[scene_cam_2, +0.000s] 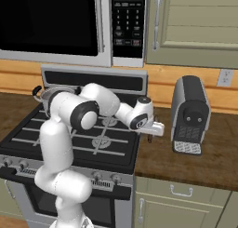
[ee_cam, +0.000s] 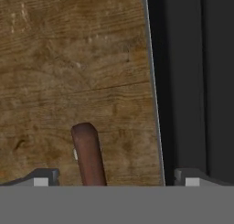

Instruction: Put the carrot and mushroom in the pot. Retrieve the spatula and lightly stir the vegetables in the pot.

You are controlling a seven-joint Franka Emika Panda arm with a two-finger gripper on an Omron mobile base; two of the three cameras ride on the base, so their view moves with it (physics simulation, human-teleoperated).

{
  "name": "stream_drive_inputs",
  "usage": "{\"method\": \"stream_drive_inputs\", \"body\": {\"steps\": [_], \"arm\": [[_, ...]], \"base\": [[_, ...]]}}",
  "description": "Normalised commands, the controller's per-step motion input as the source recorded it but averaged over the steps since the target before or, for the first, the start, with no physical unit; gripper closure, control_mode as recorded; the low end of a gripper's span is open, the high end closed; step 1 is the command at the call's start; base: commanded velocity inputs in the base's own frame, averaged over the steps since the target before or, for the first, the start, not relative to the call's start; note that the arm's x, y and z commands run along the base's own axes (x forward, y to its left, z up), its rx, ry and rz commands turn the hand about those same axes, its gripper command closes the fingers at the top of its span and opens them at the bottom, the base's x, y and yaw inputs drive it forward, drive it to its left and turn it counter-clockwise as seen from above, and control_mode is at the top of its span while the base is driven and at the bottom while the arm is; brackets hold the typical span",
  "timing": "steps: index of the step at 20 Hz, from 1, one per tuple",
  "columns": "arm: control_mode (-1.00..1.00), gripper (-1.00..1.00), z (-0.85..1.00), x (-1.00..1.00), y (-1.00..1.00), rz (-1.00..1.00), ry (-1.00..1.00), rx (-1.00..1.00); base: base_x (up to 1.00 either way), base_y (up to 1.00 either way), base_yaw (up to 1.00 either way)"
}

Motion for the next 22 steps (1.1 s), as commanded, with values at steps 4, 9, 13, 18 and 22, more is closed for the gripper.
{"method": "stream_drive_inputs", "body": {"steps": [4,9,13,18,22], "arm": [[-1.0,-1.0,-0.31,0.13,-0.32,0.04,0.0,-0.01],[-1.0,-1.0,-0.37,-0.02,-0.31,0.05,0.0,-0.02],[-1.0,-1.0,-0.48,-0.21,-0.04,0.1,0.0,-0.01],[-1.0,-1.0,-0.54,-0.43,-0.24,0.09,0.0,-0.02],[-1.0,-1.0,-0.35,-1.0,-0.06,0.11,-0.05,0.0]], "base": [[0.0,0.0,0.0],[0.0,0.0,0.0],[0.0,0.0,0.0],[0.0,0.0,0.0],[0.0,0.0,0.0]]}}
